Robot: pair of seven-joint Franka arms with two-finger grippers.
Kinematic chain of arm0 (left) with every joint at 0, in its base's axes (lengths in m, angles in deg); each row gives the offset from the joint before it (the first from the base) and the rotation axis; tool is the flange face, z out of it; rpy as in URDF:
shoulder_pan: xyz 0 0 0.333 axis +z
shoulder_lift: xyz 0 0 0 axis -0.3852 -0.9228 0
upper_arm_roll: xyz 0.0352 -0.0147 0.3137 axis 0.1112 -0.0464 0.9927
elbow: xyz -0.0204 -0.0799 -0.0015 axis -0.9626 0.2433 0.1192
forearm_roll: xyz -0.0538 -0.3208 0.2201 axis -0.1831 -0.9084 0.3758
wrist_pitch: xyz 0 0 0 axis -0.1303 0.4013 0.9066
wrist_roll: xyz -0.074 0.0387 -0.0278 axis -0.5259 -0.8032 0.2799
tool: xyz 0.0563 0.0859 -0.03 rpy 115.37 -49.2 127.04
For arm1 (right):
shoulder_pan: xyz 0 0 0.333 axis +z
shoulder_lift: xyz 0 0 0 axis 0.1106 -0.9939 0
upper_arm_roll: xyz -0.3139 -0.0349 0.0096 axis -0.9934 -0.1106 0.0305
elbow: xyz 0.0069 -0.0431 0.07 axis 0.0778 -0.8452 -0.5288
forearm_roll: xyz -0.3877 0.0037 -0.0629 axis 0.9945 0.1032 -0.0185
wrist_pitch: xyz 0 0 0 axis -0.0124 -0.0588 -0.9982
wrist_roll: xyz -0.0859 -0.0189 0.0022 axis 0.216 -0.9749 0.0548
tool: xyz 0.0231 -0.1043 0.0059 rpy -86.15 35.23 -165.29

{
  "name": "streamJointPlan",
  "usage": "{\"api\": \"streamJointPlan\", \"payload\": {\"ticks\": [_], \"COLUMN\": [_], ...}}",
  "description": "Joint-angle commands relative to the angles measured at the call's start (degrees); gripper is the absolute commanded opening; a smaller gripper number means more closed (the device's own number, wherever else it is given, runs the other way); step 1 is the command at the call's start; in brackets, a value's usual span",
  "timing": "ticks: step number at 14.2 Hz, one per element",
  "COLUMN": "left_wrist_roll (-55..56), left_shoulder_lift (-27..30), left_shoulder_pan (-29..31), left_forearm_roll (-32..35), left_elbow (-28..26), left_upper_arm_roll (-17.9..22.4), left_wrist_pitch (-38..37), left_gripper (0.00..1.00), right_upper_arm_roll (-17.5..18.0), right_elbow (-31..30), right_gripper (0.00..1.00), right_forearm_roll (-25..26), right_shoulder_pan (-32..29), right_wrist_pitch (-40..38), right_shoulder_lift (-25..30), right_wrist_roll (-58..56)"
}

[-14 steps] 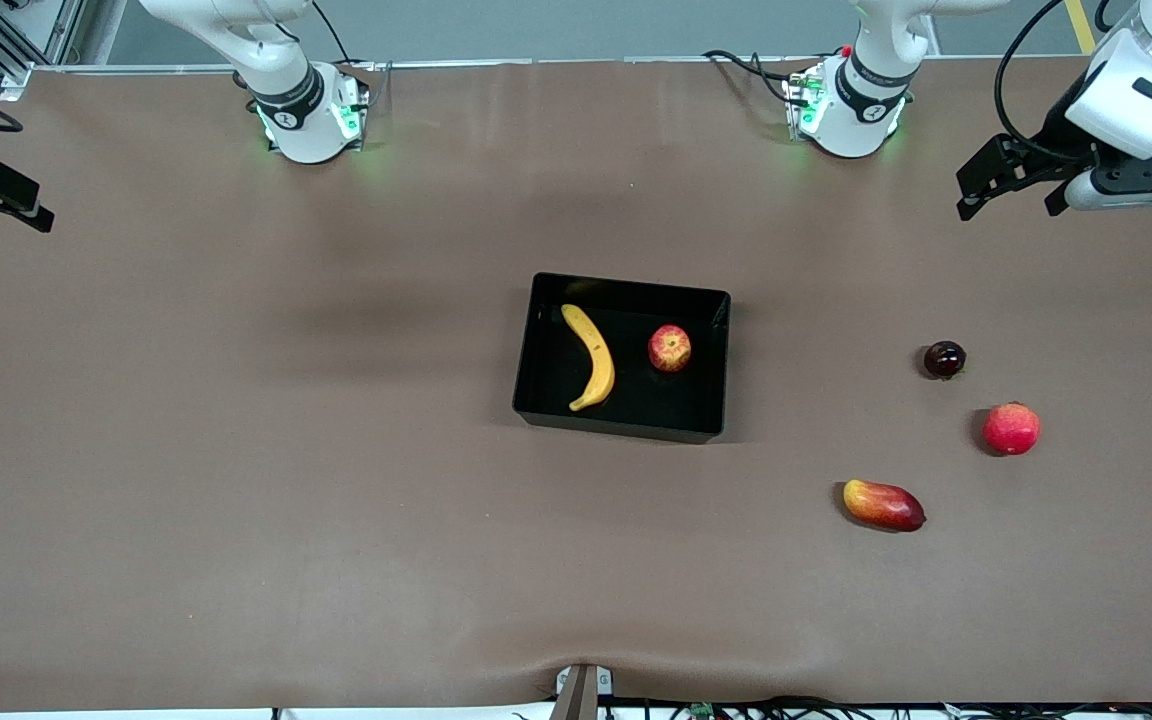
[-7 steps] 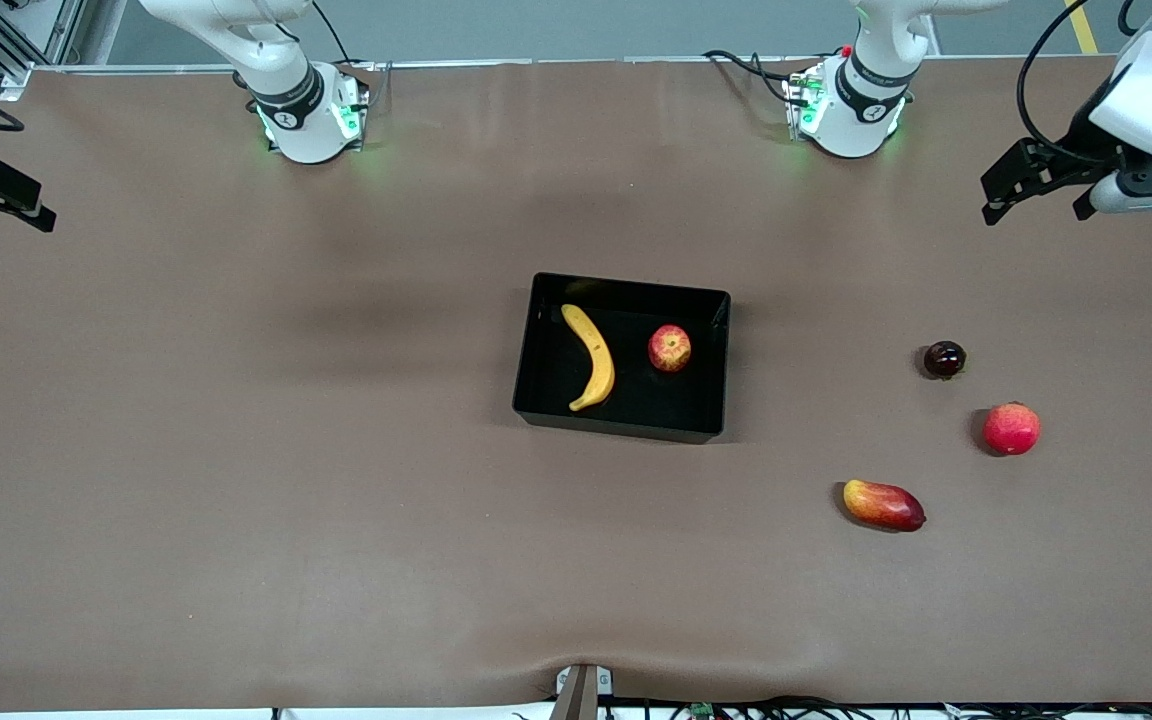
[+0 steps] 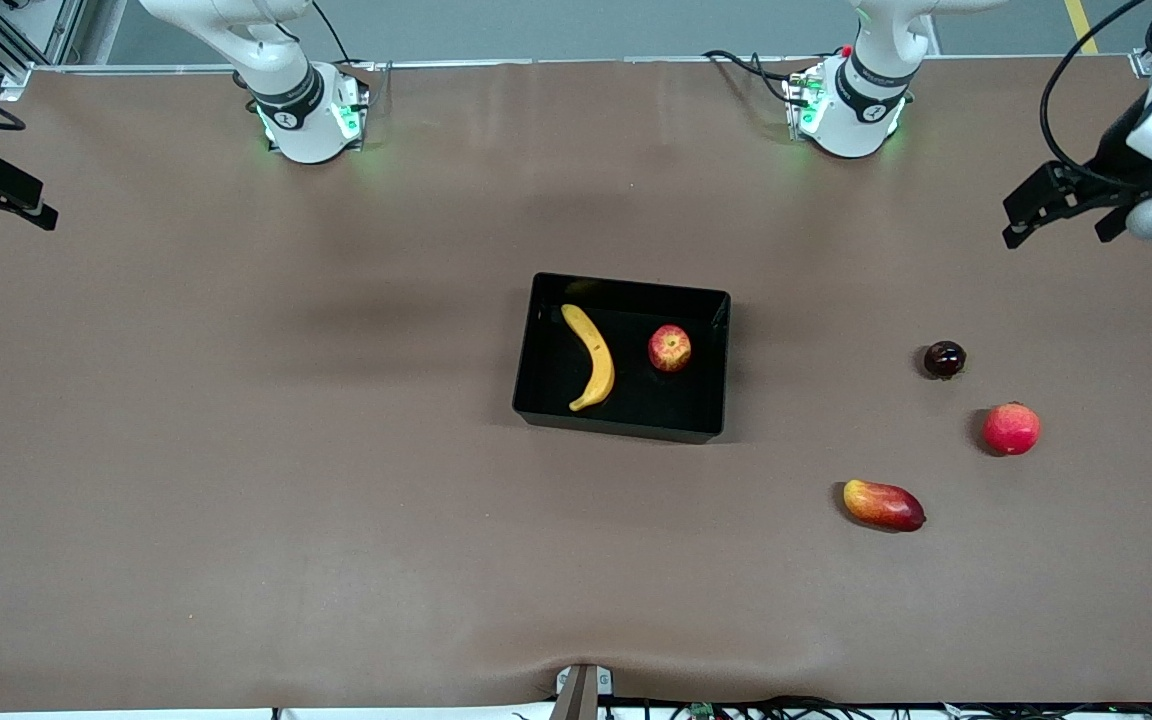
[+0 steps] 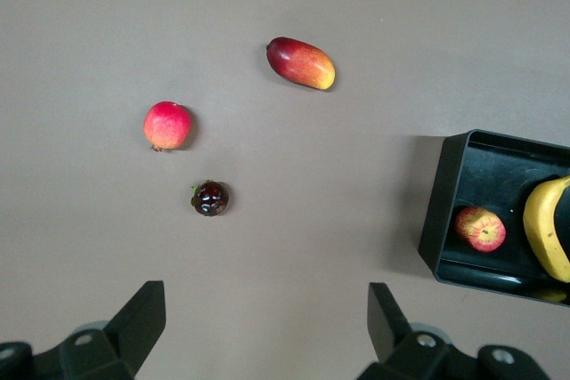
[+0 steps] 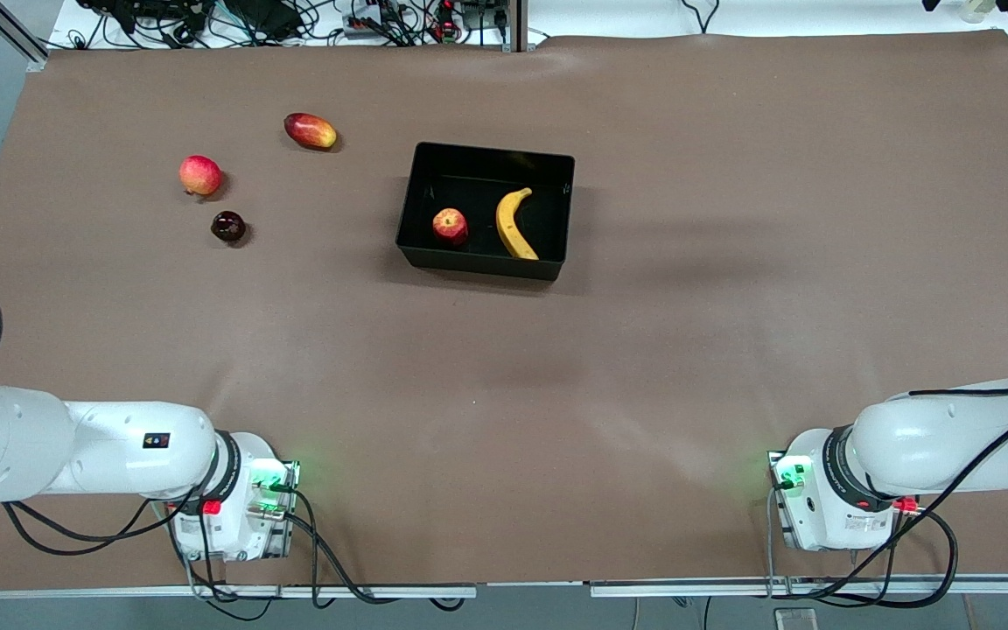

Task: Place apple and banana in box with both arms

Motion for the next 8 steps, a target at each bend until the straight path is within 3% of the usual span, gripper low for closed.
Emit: {"api": "streamJointPlan", "payload": {"ticks": [1, 8], "left_wrist_roll": [-0.26, 0.18], "left_shoulder_lift": [-1.11, -1.28], "left_shoulder_pan": [-0.09, 1.05], "left_forearm_roll": [0.76, 0.84], "left_elbow": [2.3, 2.48], "left_upper_arm_roll": [-0.27, -0.18], "left_wrist_pitch": [-1.99, -2.78], "left_gripper": [1.0, 1.0], "right_upper_arm_roll": [0.51, 0.43], "right_elbow": [-0.57, -0.57], "right_gripper": [1.0, 1.0], "right_forearm_roll": [-1.15, -2.02], "right_shoulder_pan": [-0.72, -1.07], "right_wrist_pitch": [-0.13, -0.13], "right_shoulder_lift": [0.82, 0.74], "right_wrist_roll": [-0.47, -0.47]}}
